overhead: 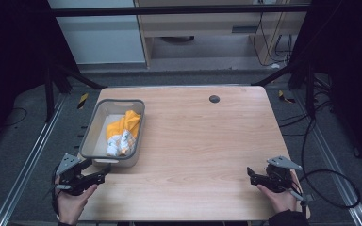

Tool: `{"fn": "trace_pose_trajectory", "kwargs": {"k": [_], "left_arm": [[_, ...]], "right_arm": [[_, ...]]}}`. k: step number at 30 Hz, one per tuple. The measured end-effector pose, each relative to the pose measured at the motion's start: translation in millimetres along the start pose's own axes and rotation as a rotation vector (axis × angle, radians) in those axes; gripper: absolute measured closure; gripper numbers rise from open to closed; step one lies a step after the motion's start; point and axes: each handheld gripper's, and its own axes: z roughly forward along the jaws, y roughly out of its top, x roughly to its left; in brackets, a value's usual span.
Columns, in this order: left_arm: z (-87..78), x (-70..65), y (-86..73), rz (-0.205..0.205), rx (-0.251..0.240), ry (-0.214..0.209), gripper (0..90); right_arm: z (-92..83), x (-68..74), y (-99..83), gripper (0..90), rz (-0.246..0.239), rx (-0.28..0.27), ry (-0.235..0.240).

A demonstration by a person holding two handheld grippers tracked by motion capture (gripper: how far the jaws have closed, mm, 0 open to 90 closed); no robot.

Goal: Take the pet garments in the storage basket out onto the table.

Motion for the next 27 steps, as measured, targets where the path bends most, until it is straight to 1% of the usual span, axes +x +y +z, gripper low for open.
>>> {"fn": "trace_pose_trajectory", "kwargs": {"k": [7, 15, 17, 19, 22, 23, 25, 27], "left_arm": [[-3.0, -1.2, 8.3, -0.011, -0.016, -0.005, 17.2], [-4.5, -2.8, 16.5, -0.003, -0.028, -0.018, 17.2], [-5.0, -2.2, 17.8, -0.007, -0.031, -0.022, 17.2], [-5.4, -1.6, 18.6, -0.002, -0.031, -0.017, 17.2], [-5.8, -1.0, 20.0, -0.006, -0.031, -0.02, 17.2], [-5.7, -1.4, 21.8, 0.0, -0.032, -0.019, 17.2], [-4.6, -2.2, 24.4, 0.008, -0.029, -0.02, 17.2], [-2.9, -3.4, 27.4, 0.016, -0.025, -0.021, 17.2]], "right_arm": [[0.4, -0.2, 0.2, 12.0, -0.006, -0.003, -0.001], [1.4, 0.2, 0.7, 12.1, -0.013, -0.001, 0.002], [1.3, 0.4, 0.9, 12.1, -0.008, 0.001, 0.005], [1.8, 0.4, 0.8, 12.1, -0.012, 0.004, 0.006], [1.9, 0.8, 0.7, 12.1, -0.012, 0.007, 0.008], [2.2, 0.6, 0.6, 12.1, -0.017, 0.006, 0.008], [1.8, 1.0, 0.7, 12.1, -0.01, 0.005, 0.008], [1.7, 1.1, 0.5, 12.1, -0.014, 0.003, 0.006]]}}
